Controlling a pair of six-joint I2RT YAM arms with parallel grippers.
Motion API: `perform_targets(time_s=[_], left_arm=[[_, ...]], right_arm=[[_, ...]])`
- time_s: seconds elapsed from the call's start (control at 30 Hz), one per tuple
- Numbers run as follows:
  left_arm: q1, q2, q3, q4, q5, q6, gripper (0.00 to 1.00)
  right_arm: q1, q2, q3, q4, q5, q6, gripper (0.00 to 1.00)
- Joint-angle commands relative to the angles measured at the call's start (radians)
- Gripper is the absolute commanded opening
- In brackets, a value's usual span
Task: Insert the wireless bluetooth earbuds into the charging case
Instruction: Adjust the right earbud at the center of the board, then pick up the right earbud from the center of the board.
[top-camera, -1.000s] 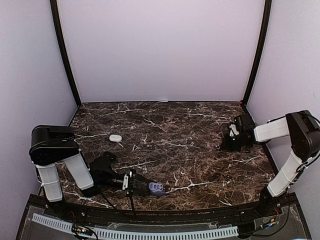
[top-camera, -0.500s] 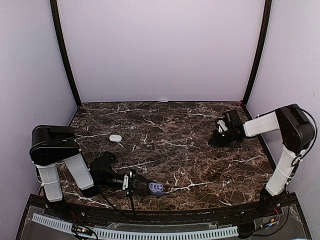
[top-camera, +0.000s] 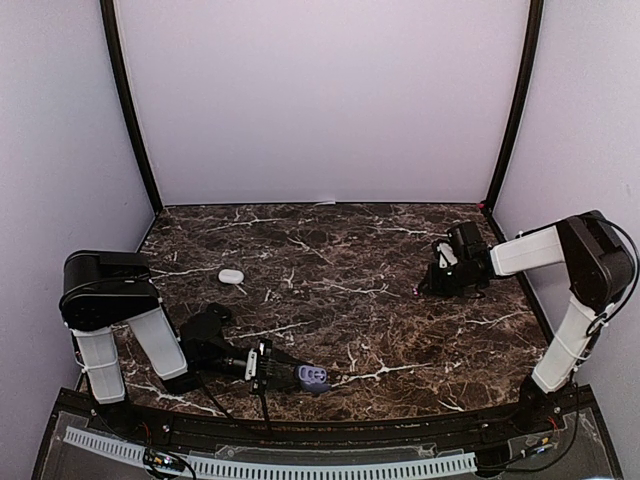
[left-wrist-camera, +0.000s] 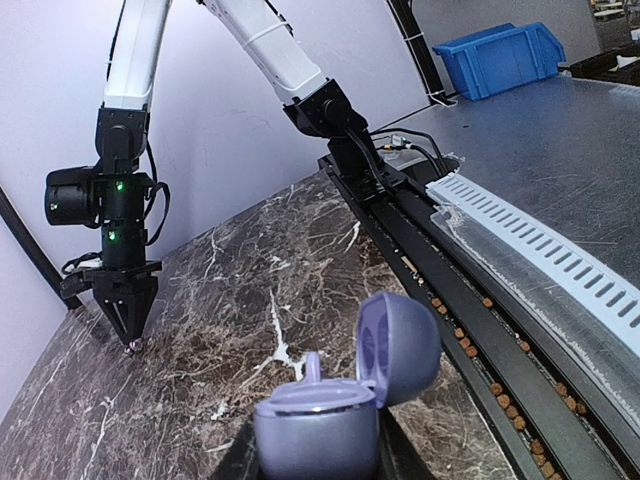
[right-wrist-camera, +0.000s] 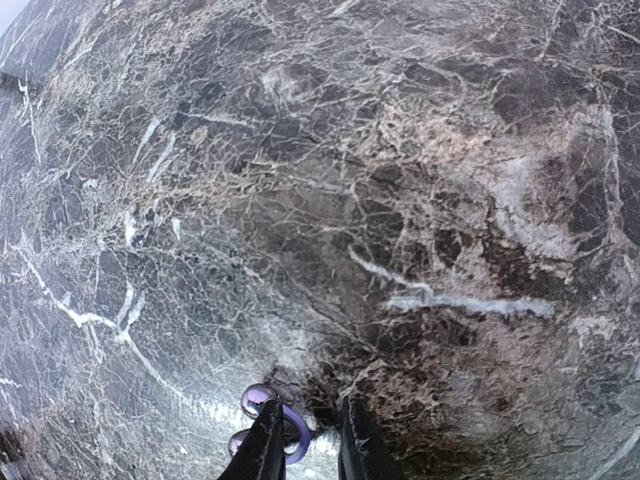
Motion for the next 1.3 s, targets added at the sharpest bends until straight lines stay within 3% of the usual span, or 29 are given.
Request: perform_targets(time_s=[0.0, 0.33, 0.9, 1.13, 1.27], left_arm=[[0.003, 0.003, 0.009, 0.057, 0.011, -0.015, 0.03], [0.003, 0.002, 0.014, 0.045, 0.011, -0.011, 0.03], [0.003, -0.006, 0.009, 0.046, 0.012, -0.012, 0.03], [0.003, -0.023, 0.005, 0.043, 0.03, -0.006, 0.03], [0.003, -0.037, -0.005, 0.026, 0.07, 0.07, 0.03]], right_arm=[[0.005, 0.001, -0.006, -0.001, -0.021, -0.004, 0.19], [0.011, 0.018, 0.005, 0.02, -0.124, 0.017, 0.21], [0.02, -0.003, 0.028, 0.029, -0.228, 0.042, 0.0], [0.043, -0.101, 0.005, 0.022, -0.26, -0.032, 0.0], [0.132, -0.209, -0.059, 0.086, -0.33, -0.117, 0.0]])
